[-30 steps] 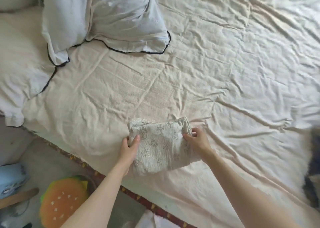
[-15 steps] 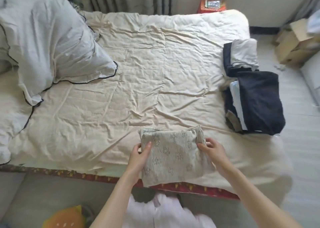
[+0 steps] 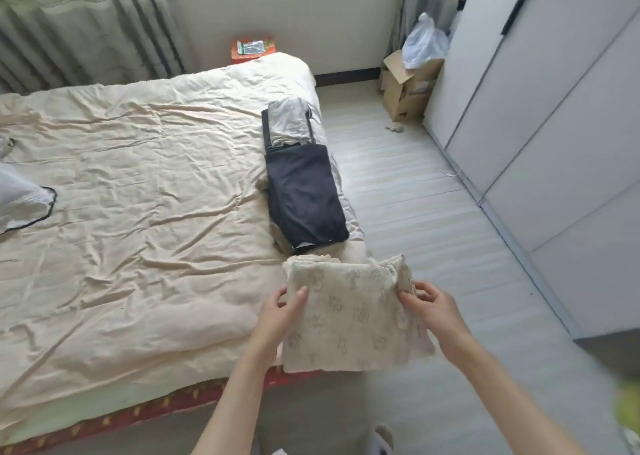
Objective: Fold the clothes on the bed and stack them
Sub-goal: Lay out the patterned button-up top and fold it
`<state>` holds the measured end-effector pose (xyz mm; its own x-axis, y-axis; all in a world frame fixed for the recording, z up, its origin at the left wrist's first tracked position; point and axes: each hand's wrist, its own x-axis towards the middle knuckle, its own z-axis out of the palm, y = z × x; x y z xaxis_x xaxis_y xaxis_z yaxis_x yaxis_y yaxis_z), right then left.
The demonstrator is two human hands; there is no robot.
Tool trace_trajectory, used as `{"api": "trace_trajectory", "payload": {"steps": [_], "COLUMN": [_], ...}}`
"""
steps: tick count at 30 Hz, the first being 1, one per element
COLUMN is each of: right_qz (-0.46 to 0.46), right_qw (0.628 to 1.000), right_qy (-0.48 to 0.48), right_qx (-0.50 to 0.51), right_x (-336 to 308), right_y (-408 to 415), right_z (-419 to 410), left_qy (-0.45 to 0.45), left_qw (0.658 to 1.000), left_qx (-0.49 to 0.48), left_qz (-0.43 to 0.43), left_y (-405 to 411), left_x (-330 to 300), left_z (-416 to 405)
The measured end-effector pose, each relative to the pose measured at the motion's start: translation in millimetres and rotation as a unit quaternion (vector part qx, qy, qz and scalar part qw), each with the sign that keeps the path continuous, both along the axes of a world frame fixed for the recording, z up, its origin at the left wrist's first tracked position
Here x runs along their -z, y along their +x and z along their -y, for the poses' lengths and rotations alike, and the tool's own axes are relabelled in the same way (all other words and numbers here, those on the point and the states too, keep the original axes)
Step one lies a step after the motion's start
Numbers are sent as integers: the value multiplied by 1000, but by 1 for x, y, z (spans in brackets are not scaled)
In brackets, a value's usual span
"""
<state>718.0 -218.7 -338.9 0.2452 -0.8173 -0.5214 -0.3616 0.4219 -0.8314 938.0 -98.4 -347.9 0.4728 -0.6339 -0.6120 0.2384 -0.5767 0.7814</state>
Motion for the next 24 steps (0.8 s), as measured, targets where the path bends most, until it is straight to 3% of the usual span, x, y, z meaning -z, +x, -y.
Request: {"api": "trace_trajectory", "payload": {"steps": [6, 16, 24], "right_qz": [2, -26, -21], "right_qw": [997, 996, 997], "right_qy": [-51, -34, -76], "right_qx": [63, 73, 0], "right_x": [-37, -20, -48], "right_y": [-100, -157, -97], "right_z": [106, 286, 505], "left_qy": [-68, -40, -64], "left_qw": [996, 999, 997], "left_qx": [61, 24, -35], "left_qz": [26, -4, -1], "left_y": [-89, -159, -115], "left_x": [-23, 6, -3], "left_z": [133, 313, 490]}}
